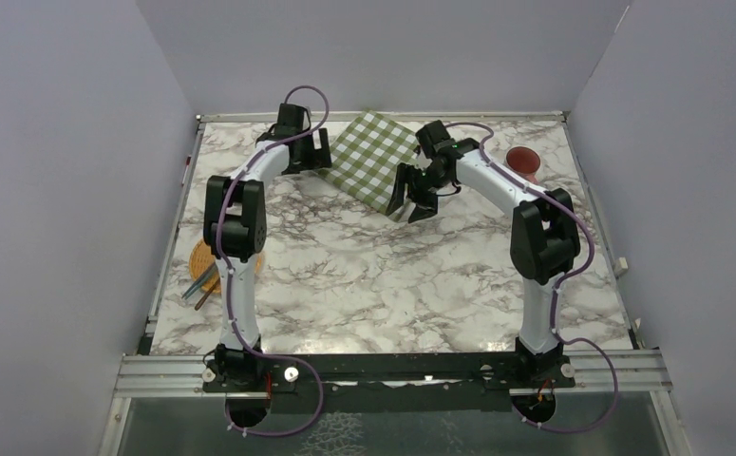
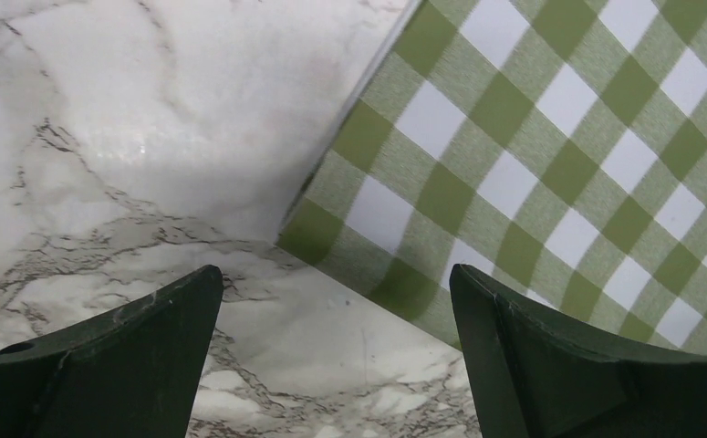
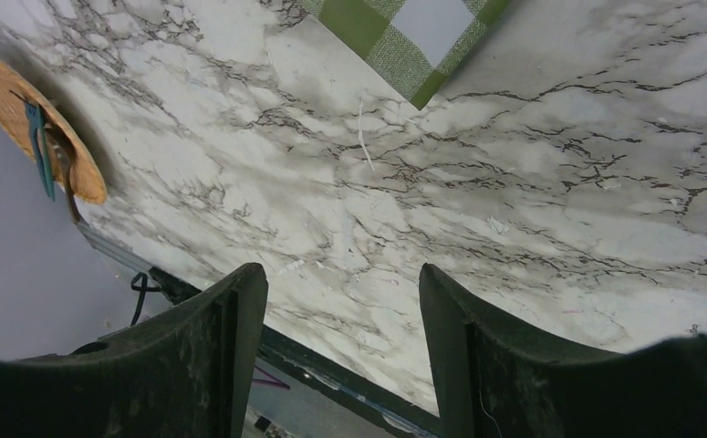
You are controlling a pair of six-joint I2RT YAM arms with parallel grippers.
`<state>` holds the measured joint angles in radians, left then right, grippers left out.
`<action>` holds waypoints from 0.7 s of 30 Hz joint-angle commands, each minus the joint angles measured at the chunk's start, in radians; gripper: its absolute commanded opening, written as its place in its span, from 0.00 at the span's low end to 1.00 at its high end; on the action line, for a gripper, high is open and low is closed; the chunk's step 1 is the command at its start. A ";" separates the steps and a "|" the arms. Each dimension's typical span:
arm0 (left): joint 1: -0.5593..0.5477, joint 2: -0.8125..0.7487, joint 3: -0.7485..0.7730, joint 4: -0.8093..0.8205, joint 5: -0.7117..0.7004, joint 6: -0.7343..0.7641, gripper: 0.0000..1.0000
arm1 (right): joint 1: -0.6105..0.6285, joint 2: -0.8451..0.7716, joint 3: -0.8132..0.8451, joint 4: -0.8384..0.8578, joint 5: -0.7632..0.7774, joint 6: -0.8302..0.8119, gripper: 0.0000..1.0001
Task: Set the dinner table for one person
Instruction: Move the napkin to the center of the board.
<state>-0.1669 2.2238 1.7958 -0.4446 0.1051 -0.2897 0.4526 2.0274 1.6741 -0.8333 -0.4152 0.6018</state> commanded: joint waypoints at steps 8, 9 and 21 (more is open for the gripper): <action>0.068 0.079 0.043 0.103 0.118 -0.109 0.98 | 0.013 0.019 0.019 0.000 0.062 0.029 0.66; 0.068 0.079 0.037 0.115 0.130 -0.122 0.98 | 0.012 0.018 0.018 0.000 0.070 0.032 0.66; 0.075 0.089 -0.004 0.179 0.224 -0.201 0.97 | 0.015 0.052 -0.094 0.123 0.105 0.151 0.66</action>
<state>-0.0986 2.2932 1.8095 -0.2962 0.2684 -0.4557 0.4591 2.0365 1.5940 -0.7738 -0.3389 0.6968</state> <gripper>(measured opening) 0.981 0.661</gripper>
